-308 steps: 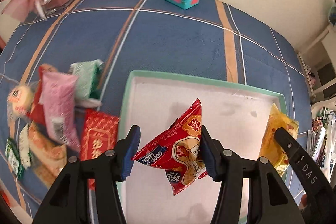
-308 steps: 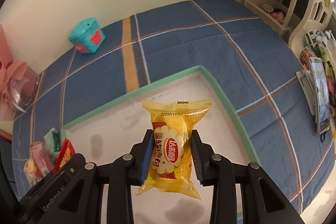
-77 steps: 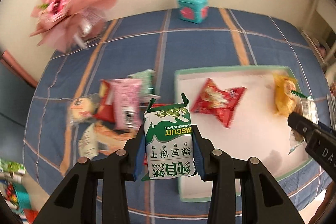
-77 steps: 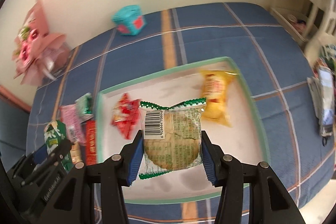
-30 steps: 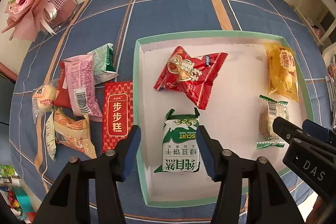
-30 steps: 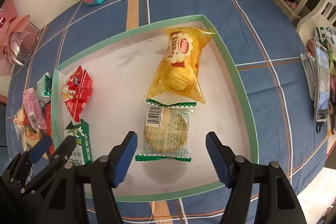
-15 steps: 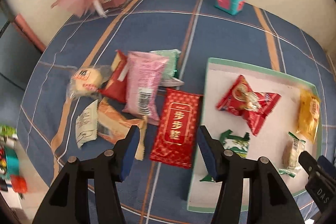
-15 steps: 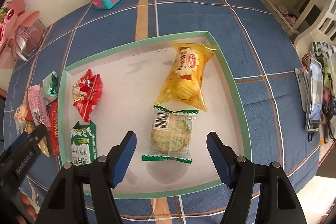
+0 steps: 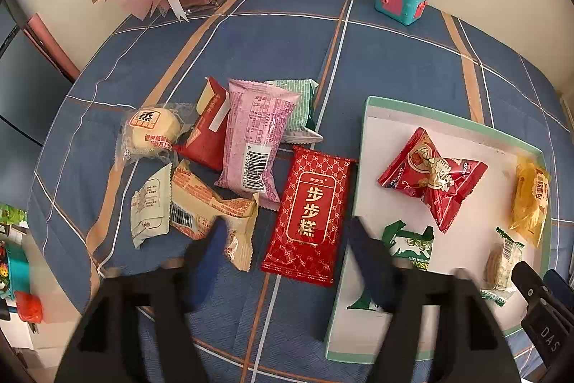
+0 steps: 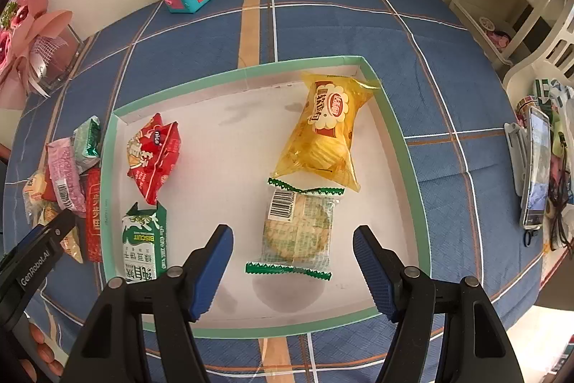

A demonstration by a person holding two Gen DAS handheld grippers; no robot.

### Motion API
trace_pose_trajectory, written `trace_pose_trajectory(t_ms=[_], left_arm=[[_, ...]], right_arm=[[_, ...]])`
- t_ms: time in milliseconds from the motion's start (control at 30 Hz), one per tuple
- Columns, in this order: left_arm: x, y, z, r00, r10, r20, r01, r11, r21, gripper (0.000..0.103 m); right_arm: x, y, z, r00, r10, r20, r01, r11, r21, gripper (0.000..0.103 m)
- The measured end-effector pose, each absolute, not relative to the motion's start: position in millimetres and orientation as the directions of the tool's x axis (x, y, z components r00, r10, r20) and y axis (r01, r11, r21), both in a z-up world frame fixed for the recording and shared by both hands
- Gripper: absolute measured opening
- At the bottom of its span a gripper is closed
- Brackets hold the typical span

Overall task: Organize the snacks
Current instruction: 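Lift both tools away from the tray toward the remaining snacks, then move the left tool to the white printed packet while the right tool approaches the tan bread pack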

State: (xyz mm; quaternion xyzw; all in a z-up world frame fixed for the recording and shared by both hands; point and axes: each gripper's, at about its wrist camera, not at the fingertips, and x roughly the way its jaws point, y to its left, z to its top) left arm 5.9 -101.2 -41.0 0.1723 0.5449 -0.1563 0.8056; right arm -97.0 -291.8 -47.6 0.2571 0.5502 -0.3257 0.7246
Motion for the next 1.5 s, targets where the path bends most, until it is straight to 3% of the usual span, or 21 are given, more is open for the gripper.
trace_pose_trajectory(t_ms=[233, 900, 1000, 1067, 1200, 1500], left_arm=[[6.6, -100.8, -42.3, 0.362, -0.073, -0.929, 0.440, 0.892, 0.101, 0.083], [15.5, -91.9, -41.1, 0.316, -0.162, -0.935, 0.437, 0.900, -0.008, 0.084], [19.9, -88.4, -43.2, 0.302, -0.172, -0.938, 0.431, 0.902, -0.026, 0.087], [21.6, -86.4, -43.2, 0.300, -0.181, -0.937, 0.434, 0.900, -0.035, 0.094], [23.9, -84.9, -40.2, 0.312, -0.192, -0.930, 0.452, 0.892, -0.033, 0.094], [32.7, -83.6, -35.5, 0.343, -0.219, -0.914, 0.487, 0.873, -0.026, 0.095]], right_arm=[[-97.3, -287.7, -40.6, 0.215, -0.237, -0.947, 0.742, 0.670, 0.001, 0.103], [-93.4, -281.6, -35.4, 0.337, -0.171, -0.926, 0.743, 0.652, 0.150, 0.103], [-91.2, -278.4, -34.8, 0.347, -0.158, -0.925, 0.735, 0.658, 0.163, 0.103], [-89.6, -276.4, -35.1, 0.352, -0.144, -0.925, 0.734, 0.656, 0.177, 0.103], [-87.6, -275.0, -36.3, 0.361, -0.124, -0.924, 0.740, 0.642, 0.202, 0.103], [-72.2, -260.2, -32.8, 0.336, -0.199, -0.921, 0.715, 0.690, 0.112, 0.103]])
